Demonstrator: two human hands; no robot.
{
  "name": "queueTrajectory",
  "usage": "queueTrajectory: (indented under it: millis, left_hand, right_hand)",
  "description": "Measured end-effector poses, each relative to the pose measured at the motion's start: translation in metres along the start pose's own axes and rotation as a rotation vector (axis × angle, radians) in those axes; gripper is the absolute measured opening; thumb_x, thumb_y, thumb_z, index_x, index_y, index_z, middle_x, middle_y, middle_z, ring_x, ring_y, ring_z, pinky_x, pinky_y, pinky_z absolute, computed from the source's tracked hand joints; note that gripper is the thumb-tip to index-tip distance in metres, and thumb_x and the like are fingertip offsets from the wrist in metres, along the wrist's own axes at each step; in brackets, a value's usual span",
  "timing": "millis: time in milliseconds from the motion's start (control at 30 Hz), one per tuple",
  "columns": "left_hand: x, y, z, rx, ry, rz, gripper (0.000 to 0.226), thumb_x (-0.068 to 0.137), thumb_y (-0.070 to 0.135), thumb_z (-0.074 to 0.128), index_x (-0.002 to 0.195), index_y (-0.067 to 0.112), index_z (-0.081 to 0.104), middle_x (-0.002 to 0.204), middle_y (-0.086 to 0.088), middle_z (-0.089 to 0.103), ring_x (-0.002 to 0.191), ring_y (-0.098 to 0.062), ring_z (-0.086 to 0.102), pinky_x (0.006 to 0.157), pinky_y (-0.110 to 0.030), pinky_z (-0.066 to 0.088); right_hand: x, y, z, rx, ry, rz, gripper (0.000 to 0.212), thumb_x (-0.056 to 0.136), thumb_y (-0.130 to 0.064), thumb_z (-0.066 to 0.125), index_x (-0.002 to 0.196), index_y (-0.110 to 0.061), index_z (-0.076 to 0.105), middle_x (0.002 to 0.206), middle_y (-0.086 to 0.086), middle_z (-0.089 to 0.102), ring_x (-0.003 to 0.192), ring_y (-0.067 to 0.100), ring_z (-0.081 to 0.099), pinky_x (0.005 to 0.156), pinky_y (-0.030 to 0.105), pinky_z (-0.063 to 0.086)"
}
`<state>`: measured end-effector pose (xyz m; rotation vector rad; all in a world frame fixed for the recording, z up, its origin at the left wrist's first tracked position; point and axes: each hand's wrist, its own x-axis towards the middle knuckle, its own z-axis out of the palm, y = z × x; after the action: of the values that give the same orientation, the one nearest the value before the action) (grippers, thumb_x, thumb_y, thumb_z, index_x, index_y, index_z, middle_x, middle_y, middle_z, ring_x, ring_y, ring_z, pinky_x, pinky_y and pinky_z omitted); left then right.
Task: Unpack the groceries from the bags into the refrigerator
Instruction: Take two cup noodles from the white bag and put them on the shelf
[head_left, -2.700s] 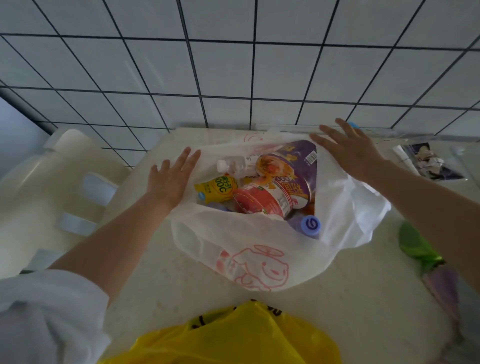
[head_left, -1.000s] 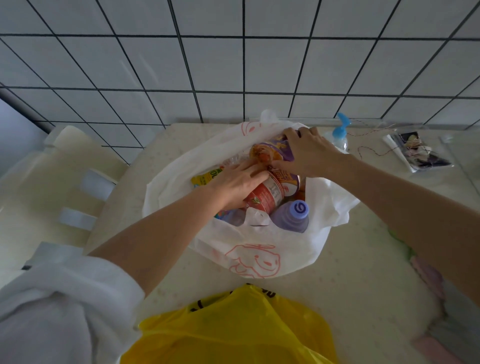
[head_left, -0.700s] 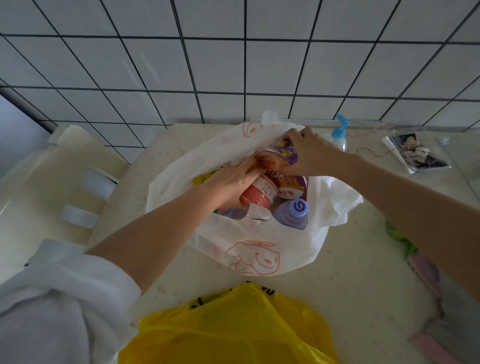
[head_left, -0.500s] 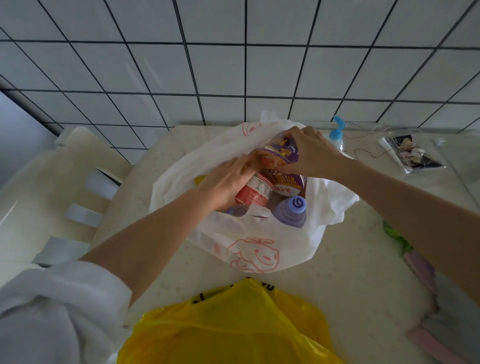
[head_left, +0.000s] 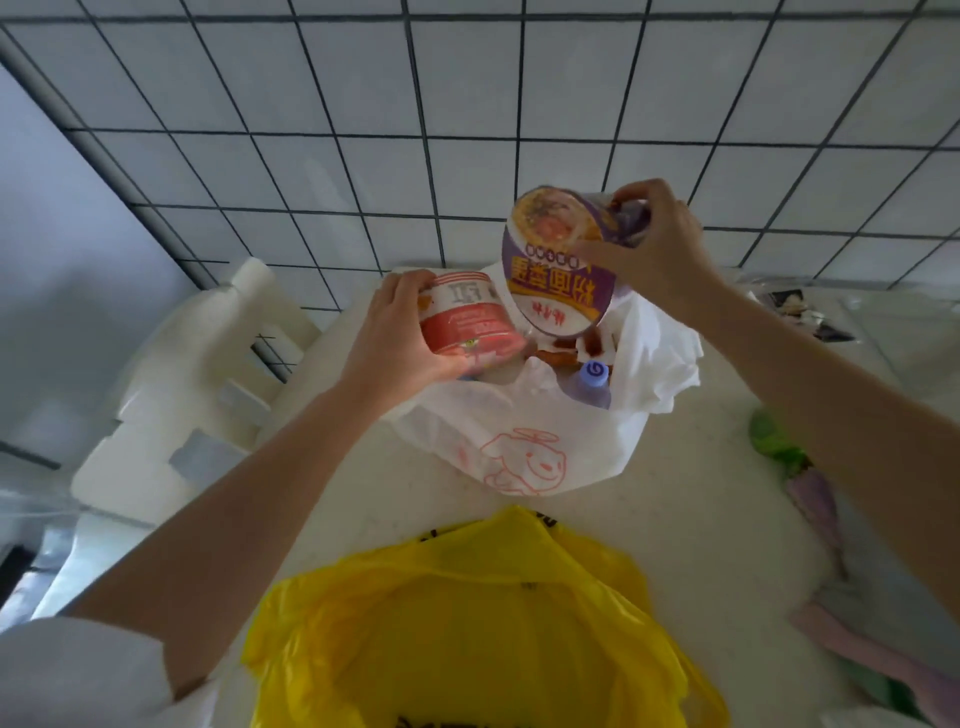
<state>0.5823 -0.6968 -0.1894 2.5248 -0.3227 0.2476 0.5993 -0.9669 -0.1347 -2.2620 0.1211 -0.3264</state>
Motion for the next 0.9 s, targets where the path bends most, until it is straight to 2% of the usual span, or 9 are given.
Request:
queueTrajectory:
  millis: [167,267,367,467,533,633,700,800,900]
  left_hand:
    - [-0.059,0.001,-0.031,-0.264,0.172,-0.289,0.089,0.055,0.032,0.091,0.130,0.022,0.043,0.118,0.006,0.052,0.103,-0.011,0.055,0.086,-0.026,0.048]
    - [-0.108,-0.003,-0.042,-0.530,0.220,-0.493,0.094,0.052,0.029,0.093,0.131,0.026,0.043,0.110,0.009,0.056,0.101,-0.016,0.061,0.085,-0.033,0.054]
    - [-0.161,-0.005,-0.050,-0.781,0.253,-0.720,0.096,0.046,0.034,0.090,0.131,0.027,0.047,0.113,-0.003,0.062,0.099,-0.019,0.065,0.081,-0.041,0.057]
    - [-0.216,-0.003,-0.059,-0.982,0.233,-0.909,0.084,0.057,0.031,0.088,0.131,0.025,0.048,0.107,0.002,0.065,0.093,-0.016,0.065,0.075,-0.036,0.055]
    - [-0.251,-0.006,-0.064,-1.050,0.237,-1.022,0.087,0.050,0.041,0.085,0.128,0.027,0.050,0.115,-0.002,0.065,0.102,-0.023,0.064,0.081,-0.040,0.054]
    - [-0.298,-0.013,-0.071,-1.128,0.289,-1.139,0.096,0.045,0.043,0.083,0.132,0.025,0.047,0.120,-0.006,0.063,0.110,-0.029,0.061,0.081,-0.042,0.053]
    - [-0.327,-0.018,-0.075,-1.156,0.329,-1.183,0.095,0.046,0.041,0.084,0.132,0.025,0.047,0.119,-0.007,0.064,0.109,-0.029,0.062,0.083,-0.045,0.054]
    - [-0.372,-0.022,-0.081,-1.191,0.403,-1.219,0.079,0.057,0.036,0.081,0.128,0.023,0.050,0.114,-0.007,0.066,0.107,-0.028,0.063,0.082,-0.045,0.054]
    - [-0.421,-0.028,-0.089,-1.206,0.468,-1.270,0.075,0.061,0.037,0.082,0.128,0.022,0.051,0.114,-0.006,0.068,0.106,-0.028,0.064,0.093,-0.052,0.050]
  right_hand:
    - [-0.041,-0.026,-0.005,0.326,0.029,0.167,0.061,0.052,-0.051,0.079,0.103,-0.029,0.051,0.104,0.000,0.061,0.092,0.021,0.066,0.073,0.042,0.058]
    - [-0.065,-0.030,0.003,0.468,-0.030,0.253,0.053,0.064,-0.040,0.080,0.106,-0.026,0.051,0.102,0.003,0.065,0.078,0.013,0.067,0.057,0.027,0.051]
    - [-0.093,-0.036,0.019,0.592,-0.116,0.357,0.046,0.075,-0.031,0.077,0.113,-0.020,0.052,0.079,-0.001,0.062,0.052,0.006,0.055,0.050,0.024,0.044]
    - [-0.121,-0.041,0.040,0.651,-0.256,0.436,0.059,0.069,-0.034,0.078,0.120,-0.016,0.054,0.079,0.000,0.067,0.066,0.019,0.056,0.062,0.037,0.052]
    - [-0.142,-0.046,0.055,0.659,-0.322,0.457,0.060,0.070,-0.035,0.078,0.121,-0.014,0.056,0.087,0.002,0.066,0.064,0.017,0.057,0.056,0.033,0.054]
    - [-0.172,-0.053,0.077,0.676,-0.383,0.504,0.033,0.078,-0.031,0.074,0.106,-0.018,0.062,0.078,-0.002,0.064,0.063,0.015,0.058,0.049,0.026,0.048]
    - [-0.195,-0.059,0.089,0.710,-0.439,0.527,0.018,0.079,-0.029,0.073,0.092,-0.022,0.062,0.075,-0.001,0.063,0.068,0.016,0.061,0.051,0.030,0.052]
    - [-0.230,-0.065,0.106,0.712,-0.492,0.566,0.033,0.080,-0.031,0.072,0.107,-0.020,0.056,0.087,0.001,0.063,0.075,0.016,0.062,0.053,0.033,0.052]
    - [-0.273,-0.074,0.121,0.716,-0.528,0.551,0.041,0.080,-0.031,0.072,0.114,-0.017,0.055,0.090,0.004,0.060,0.076,0.017,0.058,0.052,0.033,0.051]
